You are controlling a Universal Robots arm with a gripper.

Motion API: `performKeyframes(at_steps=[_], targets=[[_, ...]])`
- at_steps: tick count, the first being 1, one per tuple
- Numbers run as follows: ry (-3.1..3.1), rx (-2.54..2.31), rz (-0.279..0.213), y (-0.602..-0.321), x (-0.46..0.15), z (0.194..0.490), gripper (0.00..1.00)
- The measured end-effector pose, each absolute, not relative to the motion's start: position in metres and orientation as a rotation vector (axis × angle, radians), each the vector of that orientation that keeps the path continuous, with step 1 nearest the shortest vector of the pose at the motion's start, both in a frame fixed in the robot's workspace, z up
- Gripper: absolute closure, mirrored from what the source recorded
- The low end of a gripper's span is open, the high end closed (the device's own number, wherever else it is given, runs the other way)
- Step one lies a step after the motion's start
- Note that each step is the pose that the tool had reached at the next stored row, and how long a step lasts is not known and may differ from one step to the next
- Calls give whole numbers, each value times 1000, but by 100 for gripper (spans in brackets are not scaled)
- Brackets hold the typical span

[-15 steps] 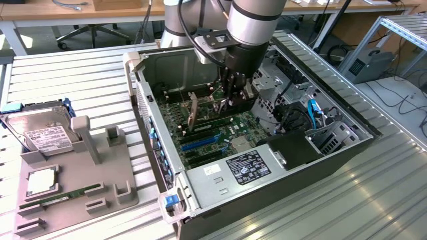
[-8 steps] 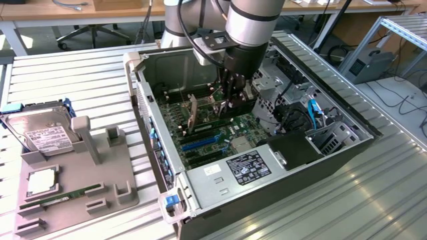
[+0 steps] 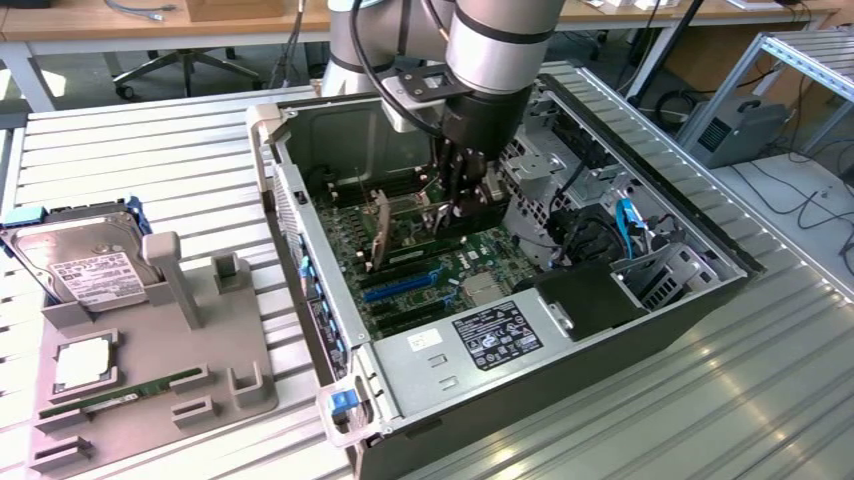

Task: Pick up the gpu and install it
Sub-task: 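Insert the gpu into the slot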

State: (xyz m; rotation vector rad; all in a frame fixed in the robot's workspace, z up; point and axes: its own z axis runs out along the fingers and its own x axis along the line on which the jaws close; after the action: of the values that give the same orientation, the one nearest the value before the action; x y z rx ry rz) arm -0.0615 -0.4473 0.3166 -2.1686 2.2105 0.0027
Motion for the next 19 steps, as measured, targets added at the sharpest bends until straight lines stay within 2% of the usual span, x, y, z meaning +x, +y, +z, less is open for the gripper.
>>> performKeyframes(at_steps=[19], targets=[[2211,-2169,3,-448,-72,315,73]])
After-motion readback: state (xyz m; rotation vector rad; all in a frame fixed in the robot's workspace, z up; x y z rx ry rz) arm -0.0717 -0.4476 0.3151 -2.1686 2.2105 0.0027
